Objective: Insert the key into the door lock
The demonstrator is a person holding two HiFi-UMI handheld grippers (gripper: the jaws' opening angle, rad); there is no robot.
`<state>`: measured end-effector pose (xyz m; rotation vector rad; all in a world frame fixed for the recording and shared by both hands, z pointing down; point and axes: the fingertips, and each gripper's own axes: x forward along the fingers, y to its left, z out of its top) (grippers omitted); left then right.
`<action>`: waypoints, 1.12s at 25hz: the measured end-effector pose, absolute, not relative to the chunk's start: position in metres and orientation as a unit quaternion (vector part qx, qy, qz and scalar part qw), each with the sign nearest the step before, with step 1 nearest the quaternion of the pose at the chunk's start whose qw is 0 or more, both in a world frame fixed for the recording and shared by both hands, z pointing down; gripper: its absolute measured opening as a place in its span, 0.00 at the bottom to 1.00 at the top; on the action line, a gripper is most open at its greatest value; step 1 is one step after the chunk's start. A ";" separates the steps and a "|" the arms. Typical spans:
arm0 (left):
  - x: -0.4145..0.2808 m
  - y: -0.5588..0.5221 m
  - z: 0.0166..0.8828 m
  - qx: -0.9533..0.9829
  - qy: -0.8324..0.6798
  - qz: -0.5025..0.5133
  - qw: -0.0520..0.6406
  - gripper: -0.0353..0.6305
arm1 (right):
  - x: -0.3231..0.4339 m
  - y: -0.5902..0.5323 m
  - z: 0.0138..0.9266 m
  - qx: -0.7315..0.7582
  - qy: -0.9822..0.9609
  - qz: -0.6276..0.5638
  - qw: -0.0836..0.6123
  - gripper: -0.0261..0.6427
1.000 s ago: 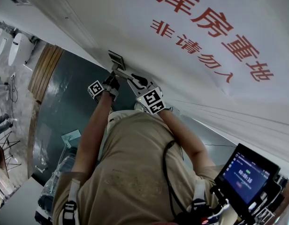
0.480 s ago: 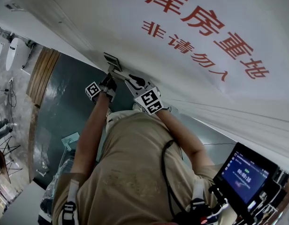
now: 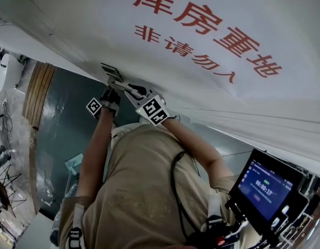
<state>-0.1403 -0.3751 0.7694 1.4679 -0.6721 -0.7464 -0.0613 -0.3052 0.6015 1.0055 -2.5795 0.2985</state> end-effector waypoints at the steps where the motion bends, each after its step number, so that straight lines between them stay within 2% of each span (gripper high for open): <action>1: -0.139 -0.375 0.770 0.642 -0.292 -0.327 0.629 0.10 | -0.061 -0.305 0.602 0.355 -0.912 0.105 0.179 0.17; 23: -0.140 -0.377 0.776 0.698 -0.345 -0.224 0.587 0.11 | -0.066 -0.301 0.603 0.347 -0.914 0.099 0.182 0.17; 28: -0.136 -0.376 0.775 0.688 -0.322 -0.233 0.607 0.11 | -0.065 -0.297 0.604 0.348 -0.914 0.098 0.184 0.17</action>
